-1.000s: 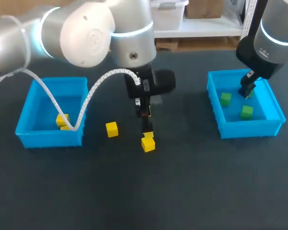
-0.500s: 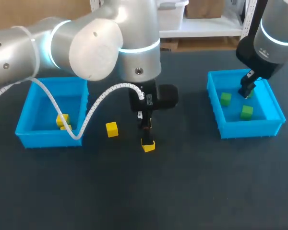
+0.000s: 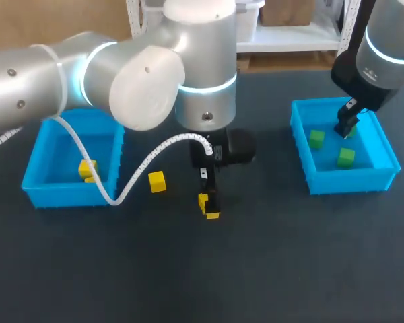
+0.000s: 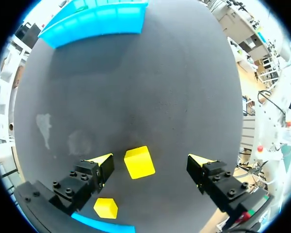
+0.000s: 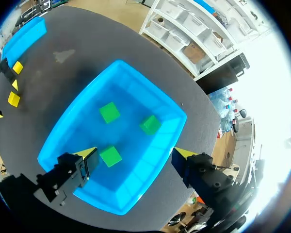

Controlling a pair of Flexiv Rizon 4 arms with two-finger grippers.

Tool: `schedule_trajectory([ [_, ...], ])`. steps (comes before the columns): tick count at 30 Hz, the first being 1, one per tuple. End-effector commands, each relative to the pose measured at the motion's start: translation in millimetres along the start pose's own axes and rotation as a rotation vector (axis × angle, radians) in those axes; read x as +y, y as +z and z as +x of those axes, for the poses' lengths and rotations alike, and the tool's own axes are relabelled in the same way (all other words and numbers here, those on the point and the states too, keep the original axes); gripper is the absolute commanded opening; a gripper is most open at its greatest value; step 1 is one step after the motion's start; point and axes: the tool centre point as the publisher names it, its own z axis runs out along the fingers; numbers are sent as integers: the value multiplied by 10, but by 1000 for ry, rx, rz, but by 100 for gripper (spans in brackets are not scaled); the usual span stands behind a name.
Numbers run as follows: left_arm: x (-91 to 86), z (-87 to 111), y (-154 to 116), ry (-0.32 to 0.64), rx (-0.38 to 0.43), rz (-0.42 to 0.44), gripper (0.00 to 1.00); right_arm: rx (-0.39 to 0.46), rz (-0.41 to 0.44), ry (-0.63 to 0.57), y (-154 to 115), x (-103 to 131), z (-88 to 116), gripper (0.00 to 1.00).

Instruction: Put the green cubes in the right bin and the yellow cubes in the left bin.

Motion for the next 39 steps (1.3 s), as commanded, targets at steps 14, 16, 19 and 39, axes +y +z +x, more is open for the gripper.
schedule_trajectory([
  [14,4,134,231,-25,-4,-51,100,-3,2,1,-4,4,13,100],
  [16,16,128,241,-35,-8,-53,93,-3,2,1,-4,4,13,100],
  [19,45,120,247,-43,-19,-59,0,-3,2,1,-4,4,13,100],
  [39,356,319,-176,-137,-65,-146,0,-3,2,1,-4,4,13,100],
])
